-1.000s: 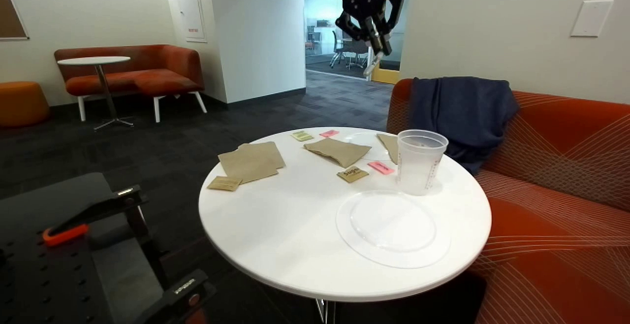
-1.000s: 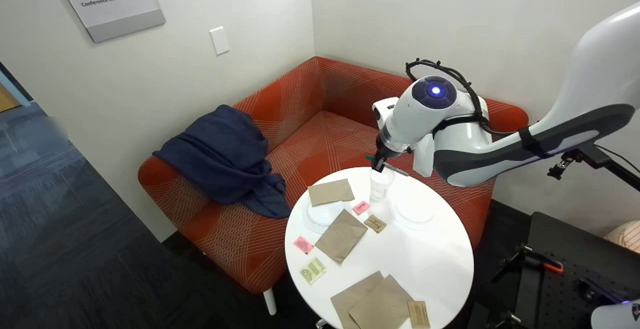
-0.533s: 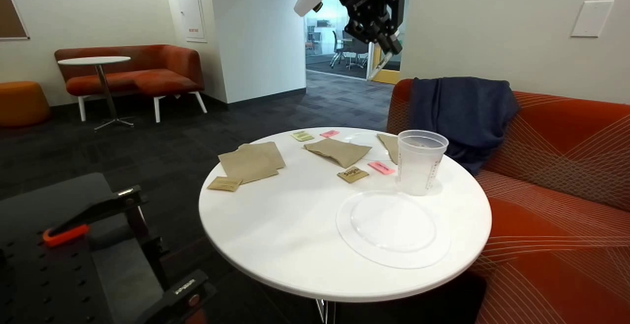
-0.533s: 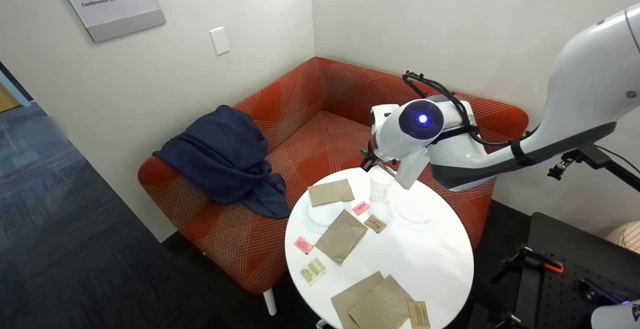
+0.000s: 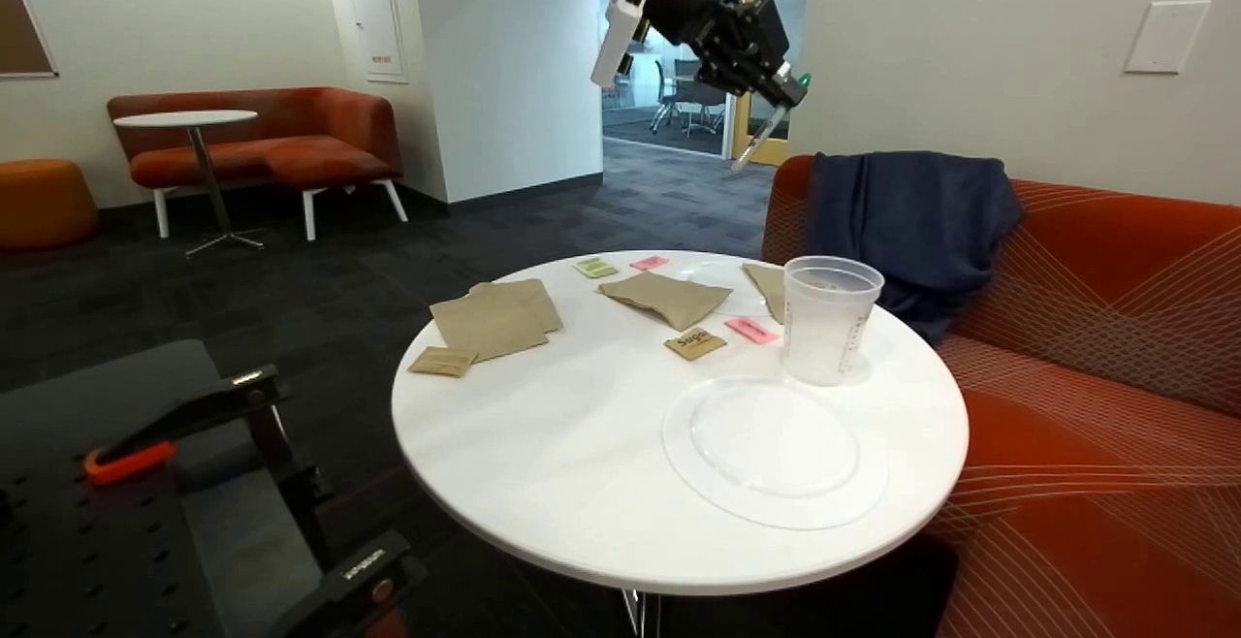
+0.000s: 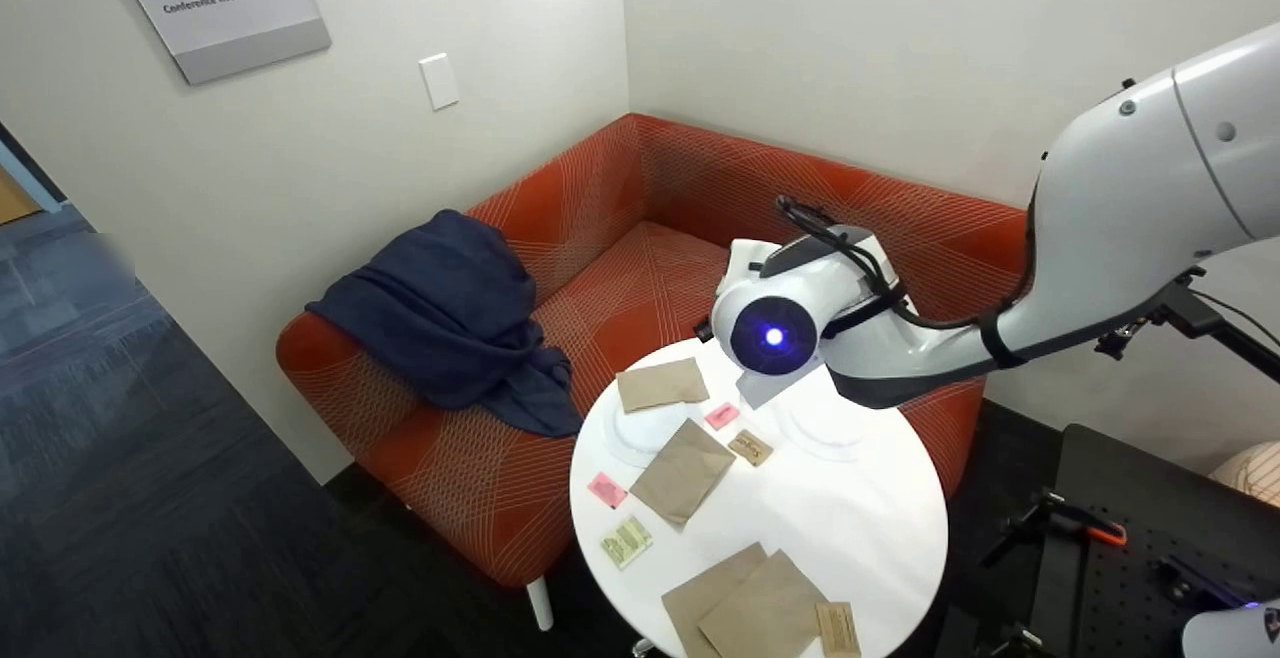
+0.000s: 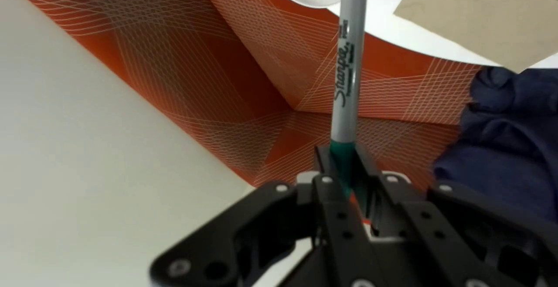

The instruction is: Put the marker in the cup

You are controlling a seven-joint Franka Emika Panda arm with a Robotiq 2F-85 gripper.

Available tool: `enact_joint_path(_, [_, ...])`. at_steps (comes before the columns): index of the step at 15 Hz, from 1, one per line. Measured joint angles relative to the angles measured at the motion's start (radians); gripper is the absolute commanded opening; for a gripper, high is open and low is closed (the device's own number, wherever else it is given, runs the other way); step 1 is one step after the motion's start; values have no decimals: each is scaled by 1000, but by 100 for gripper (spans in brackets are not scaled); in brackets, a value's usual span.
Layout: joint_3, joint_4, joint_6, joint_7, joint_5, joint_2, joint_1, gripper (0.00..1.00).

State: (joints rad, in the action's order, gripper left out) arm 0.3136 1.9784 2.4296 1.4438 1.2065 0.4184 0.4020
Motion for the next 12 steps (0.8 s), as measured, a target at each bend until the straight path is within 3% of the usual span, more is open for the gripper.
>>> enact_joint_path(7, [-192,-47,-421,223,67,23,-109,4])
enact_joint_path(12, [-254,-48,-497,316,108,31,-164,4])
